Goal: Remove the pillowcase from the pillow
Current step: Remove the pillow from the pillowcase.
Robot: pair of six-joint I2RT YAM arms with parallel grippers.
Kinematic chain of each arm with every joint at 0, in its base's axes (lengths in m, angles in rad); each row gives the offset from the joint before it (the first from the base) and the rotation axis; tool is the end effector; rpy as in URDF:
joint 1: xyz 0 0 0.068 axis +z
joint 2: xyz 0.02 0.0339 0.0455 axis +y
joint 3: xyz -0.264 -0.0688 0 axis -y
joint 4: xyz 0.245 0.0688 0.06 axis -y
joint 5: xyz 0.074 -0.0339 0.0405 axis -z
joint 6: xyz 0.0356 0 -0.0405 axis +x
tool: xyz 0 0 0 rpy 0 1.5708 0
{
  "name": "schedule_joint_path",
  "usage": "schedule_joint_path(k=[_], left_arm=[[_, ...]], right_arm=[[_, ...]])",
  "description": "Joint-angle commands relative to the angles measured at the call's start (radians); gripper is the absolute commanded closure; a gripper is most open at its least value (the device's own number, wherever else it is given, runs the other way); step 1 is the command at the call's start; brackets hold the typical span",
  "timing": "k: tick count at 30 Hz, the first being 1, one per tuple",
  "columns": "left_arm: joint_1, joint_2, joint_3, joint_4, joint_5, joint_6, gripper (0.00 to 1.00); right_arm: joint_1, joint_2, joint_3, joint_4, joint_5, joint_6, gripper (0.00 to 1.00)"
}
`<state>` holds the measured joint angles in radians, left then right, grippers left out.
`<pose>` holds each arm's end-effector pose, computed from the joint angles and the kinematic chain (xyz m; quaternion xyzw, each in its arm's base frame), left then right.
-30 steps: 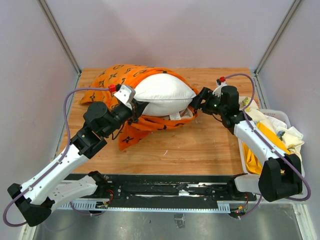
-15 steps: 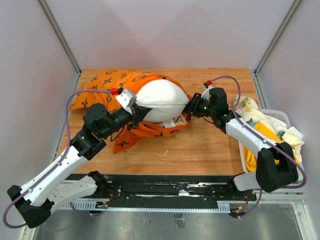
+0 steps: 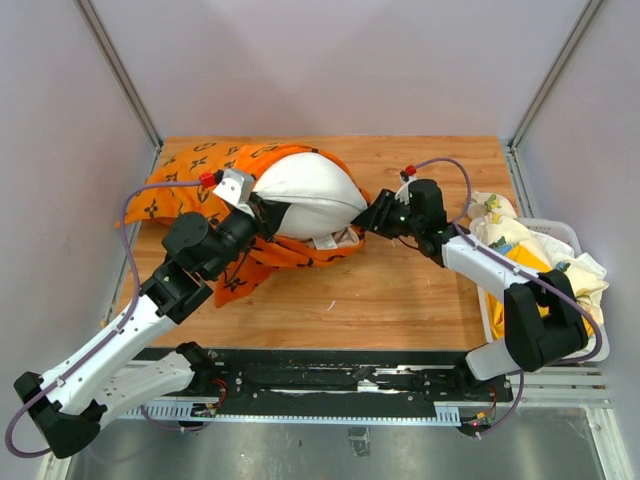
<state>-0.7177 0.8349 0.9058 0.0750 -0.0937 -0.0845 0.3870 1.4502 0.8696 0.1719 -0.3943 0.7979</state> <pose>0.1462 -0.1232 0.4023 0.1696 0.6316 -0.2670 0.7079 0.2949 0.1350 0.2489 0.0620 0.8244 0.4364 0.3551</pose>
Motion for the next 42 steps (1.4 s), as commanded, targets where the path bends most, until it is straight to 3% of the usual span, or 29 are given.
schedule_joint_path(k=[1,3,6,10,16,25,31,36,39,42], left_arm=[[-0.006,-0.103,0.035,0.440,-0.120,-0.068,1.00],[-0.006,-0.101,0.045,0.441,-0.160,-0.062,1.00],[-0.006,-0.085,0.076,0.423,-0.220,-0.036,1.00],[-0.006,-0.047,0.129,0.372,-0.257,0.003,1.00],[-0.006,0.001,0.163,0.338,-0.277,0.024,1.00],[-0.006,0.011,0.171,0.327,-0.186,-0.005,1.00],[-0.006,0.032,0.173,0.339,-0.109,-0.052,1.00],[-0.006,0.056,0.186,0.338,-0.058,-0.075,1.00],[-0.007,0.060,0.185,0.349,-0.037,-0.087,1.00],[-0.006,0.059,0.180,0.368,-0.018,-0.104,1.00]], right_arm=[[0.039,0.070,-0.050,-0.056,0.095,-0.002,0.60],[0.051,0.082,-0.051,-0.057,0.098,-0.011,0.57],[0.052,0.067,-0.059,-0.063,0.107,-0.036,0.41],[0.052,-0.021,-0.092,-0.084,0.174,-0.084,0.21],[0.051,-0.222,-0.186,-0.021,0.265,-0.121,0.00],[0.050,-0.297,-0.202,0.144,0.188,-0.123,0.01],[0.056,-0.143,-0.098,0.323,-0.023,-0.047,0.01],[0.108,-0.050,-0.002,0.347,-0.028,-0.023,0.03],[0.139,-0.010,0.040,0.353,-0.026,-0.022,0.12],[0.163,0.024,0.058,0.369,-0.007,0.002,0.38]])
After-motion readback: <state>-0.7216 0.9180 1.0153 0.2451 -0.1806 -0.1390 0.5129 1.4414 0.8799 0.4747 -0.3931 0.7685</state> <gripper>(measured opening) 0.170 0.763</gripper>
